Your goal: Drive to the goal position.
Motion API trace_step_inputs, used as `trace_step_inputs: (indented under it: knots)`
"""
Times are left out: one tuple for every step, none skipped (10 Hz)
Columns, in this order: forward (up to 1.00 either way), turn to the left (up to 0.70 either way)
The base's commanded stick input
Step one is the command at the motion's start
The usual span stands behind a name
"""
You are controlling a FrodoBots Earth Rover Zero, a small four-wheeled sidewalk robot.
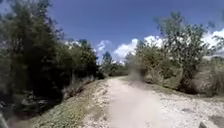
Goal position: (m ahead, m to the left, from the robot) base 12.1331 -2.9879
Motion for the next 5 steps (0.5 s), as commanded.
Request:
trace_step_inputs:
  knots:
    - [0.44, 0.02]
    - [0.44, 0.02]
    - [0.44, 0.02]
    - [0.44, 0.01]
    - [0.44, -0.08]
